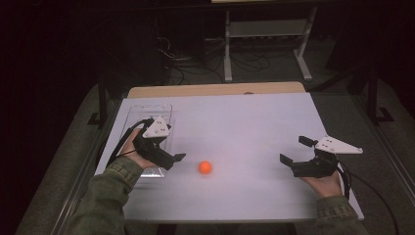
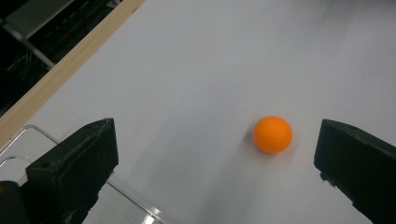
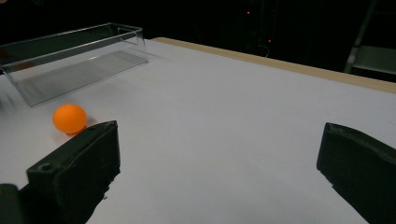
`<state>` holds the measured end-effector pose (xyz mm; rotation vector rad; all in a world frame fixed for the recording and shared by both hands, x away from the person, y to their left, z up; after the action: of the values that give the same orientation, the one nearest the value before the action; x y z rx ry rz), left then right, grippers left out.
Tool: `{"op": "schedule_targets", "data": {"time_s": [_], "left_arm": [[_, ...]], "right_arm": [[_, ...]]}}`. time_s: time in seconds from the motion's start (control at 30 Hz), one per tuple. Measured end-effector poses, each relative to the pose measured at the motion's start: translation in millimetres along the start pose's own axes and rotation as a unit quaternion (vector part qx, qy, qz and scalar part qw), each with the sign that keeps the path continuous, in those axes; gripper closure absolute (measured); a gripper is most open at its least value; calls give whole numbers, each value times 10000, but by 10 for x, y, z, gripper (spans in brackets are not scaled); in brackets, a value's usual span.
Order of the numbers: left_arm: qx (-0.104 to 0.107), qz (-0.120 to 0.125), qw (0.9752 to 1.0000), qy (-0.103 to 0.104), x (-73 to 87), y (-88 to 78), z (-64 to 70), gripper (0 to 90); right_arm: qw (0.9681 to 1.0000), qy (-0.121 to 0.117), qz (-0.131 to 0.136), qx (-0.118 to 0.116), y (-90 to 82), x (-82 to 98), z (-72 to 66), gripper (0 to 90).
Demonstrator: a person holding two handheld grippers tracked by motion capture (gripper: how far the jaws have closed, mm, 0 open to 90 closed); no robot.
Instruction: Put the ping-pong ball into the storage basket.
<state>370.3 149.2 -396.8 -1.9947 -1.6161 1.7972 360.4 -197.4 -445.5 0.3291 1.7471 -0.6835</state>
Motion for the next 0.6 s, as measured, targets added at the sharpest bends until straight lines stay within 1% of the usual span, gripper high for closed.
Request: {"op": "schedule_targets", "data": {"time_s": [0.23, 0.47, 0.6], "left_arm": [[107, -134, 9998, 101, -6, 62, 70, 0], [176, -181, 9995, 188, -48, 127, 111, 0], [255, -262, 9990, 262, -34, 160, 146, 0]], "right_arm": [[10000, 1, -17, -11, -5, 8, -11, 0], [10000, 13, -5, -13, -18, 9, -8, 0], [10000, 11, -13, -6, -26, 14, -6, 0]]}}
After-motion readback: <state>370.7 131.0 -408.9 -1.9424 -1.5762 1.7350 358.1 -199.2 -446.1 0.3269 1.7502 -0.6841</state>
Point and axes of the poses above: each handheld gripper's, and its own axes: y roughly forward along the jaws, x roughly out of its underside, z roughly to its right, the point moved 10 cm from there along y, roughly forward along the jaws, and after that the axes turned 13 degrees about -x, right-handed, at the moved point
